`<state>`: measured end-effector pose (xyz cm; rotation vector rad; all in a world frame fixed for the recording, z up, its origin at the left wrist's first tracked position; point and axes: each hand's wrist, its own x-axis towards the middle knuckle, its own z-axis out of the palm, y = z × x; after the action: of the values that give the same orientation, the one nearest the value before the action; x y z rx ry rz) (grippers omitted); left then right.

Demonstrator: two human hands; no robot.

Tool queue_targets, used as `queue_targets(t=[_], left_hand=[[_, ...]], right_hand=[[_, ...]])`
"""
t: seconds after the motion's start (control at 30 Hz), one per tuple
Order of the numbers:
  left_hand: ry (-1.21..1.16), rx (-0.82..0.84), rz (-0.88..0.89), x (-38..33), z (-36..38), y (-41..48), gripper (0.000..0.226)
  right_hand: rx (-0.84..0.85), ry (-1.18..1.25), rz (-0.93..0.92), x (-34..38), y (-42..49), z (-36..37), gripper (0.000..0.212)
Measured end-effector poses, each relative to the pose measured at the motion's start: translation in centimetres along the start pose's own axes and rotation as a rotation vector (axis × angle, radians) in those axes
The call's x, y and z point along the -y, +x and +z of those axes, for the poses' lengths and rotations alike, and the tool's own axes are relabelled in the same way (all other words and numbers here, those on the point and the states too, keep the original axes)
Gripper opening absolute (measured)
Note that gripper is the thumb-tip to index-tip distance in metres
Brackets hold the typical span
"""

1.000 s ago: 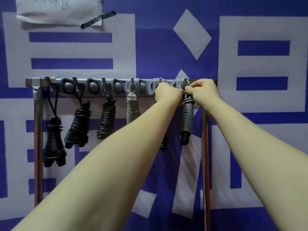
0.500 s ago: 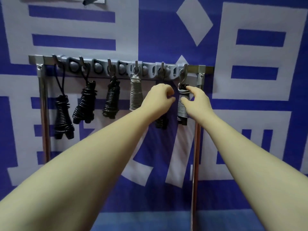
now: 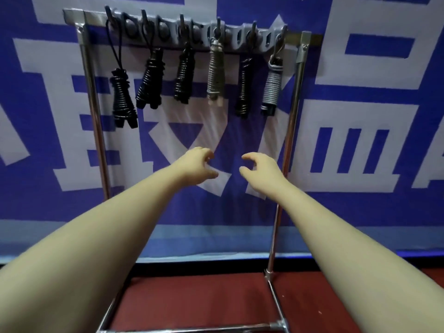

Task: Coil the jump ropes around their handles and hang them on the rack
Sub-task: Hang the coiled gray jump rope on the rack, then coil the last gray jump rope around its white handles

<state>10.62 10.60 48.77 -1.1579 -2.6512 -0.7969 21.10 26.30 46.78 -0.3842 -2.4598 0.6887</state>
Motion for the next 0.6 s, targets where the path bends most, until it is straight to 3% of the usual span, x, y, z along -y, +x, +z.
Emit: queue_targets(t=[0.4, 0.6], left_hand=[[-0.015, 0.407, -0.250, 10.7, 14.1, -6.1, 0.057], [-0.040, 0.659, -0.406, 16.7, 23.7, -10.2, 0.059]], right_hand=[[0.905, -0.365, 0.200, -9.3, -7.3, 15.7, 0.043], [1.197, -0.418, 0.331, -15.7, -11.1, 22.1, 0.034]])
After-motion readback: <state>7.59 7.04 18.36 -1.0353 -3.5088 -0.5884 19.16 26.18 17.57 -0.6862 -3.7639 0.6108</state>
